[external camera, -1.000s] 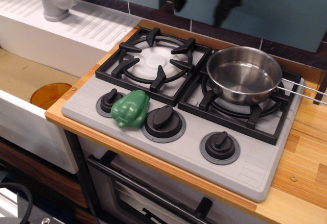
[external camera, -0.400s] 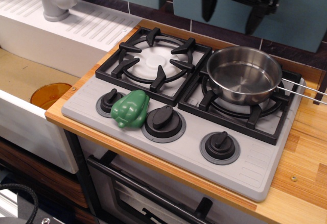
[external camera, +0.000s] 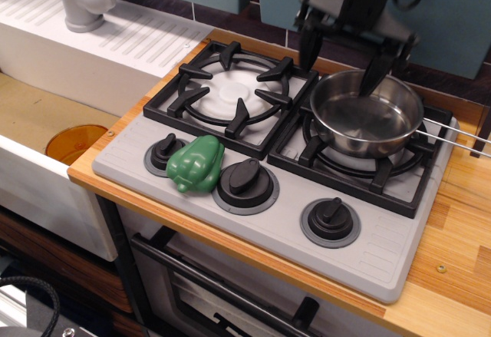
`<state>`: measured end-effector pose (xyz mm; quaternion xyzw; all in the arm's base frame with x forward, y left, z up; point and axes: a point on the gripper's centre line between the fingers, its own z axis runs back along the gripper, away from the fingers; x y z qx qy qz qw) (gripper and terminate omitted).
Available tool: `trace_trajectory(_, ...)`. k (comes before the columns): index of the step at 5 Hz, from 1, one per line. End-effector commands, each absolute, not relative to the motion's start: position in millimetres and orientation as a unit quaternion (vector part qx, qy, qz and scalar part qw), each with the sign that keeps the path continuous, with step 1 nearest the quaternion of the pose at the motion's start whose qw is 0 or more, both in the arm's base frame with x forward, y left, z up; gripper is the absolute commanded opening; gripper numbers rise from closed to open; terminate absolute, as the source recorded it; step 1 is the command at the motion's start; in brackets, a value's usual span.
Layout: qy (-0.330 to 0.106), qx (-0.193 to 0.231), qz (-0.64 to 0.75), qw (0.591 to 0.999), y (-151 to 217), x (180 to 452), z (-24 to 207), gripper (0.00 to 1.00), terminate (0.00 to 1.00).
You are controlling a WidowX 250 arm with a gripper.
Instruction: End effector reaching pot or pan
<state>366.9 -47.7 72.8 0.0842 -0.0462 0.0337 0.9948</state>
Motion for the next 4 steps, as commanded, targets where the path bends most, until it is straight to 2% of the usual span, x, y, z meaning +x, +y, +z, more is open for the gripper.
trace_trajectory(1,-0.091,0.081,0.047,0.991,-54,356,106,1.00,0.00)
trace_trajectory(3,-0.097,0.079,0.047,0.991,-57,358,101,1.00,0.00)
trace_trajectory(4,-0.111,0.075,0.041,0.990,-57,361,84,1.00,0.00)
